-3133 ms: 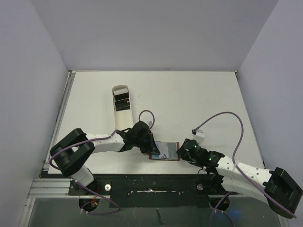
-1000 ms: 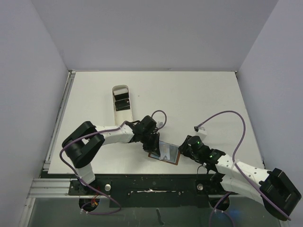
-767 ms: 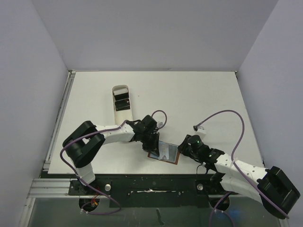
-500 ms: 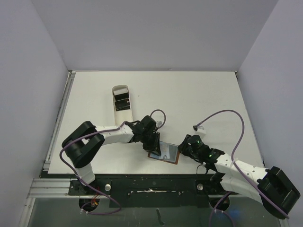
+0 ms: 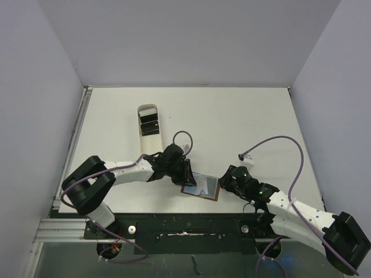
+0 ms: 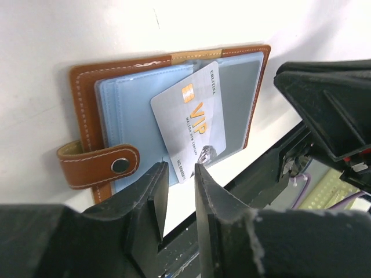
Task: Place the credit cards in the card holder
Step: Insert the credit card into the card holder.
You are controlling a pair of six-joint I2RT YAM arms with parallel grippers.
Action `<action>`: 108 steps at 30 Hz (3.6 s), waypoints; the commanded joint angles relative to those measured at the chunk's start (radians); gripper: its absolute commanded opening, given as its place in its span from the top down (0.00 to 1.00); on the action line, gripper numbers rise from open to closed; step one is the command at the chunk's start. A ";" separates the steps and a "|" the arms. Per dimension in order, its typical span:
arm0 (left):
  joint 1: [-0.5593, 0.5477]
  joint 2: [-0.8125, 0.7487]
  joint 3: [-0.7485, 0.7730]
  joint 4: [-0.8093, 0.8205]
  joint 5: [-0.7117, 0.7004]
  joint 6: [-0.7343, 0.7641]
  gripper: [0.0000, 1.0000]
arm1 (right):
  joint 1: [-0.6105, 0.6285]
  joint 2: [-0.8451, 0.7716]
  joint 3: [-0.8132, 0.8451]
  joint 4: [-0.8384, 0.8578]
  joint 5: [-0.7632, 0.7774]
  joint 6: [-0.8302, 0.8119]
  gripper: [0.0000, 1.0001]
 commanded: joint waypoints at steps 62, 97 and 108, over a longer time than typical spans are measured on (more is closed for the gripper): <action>-0.054 -0.107 -0.301 0.518 -0.236 -0.241 0.68 | 0.148 0.211 0.033 0.194 -0.028 0.125 0.77; -0.092 -0.013 -0.393 0.921 -0.225 -0.407 1.00 | 0.224 0.269 -0.050 0.315 0.004 0.219 0.78; -0.093 -0.046 -0.391 0.854 -0.245 -0.358 1.00 | 0.227 0.009 -0.001 -0.014 0.067 0.245 0.76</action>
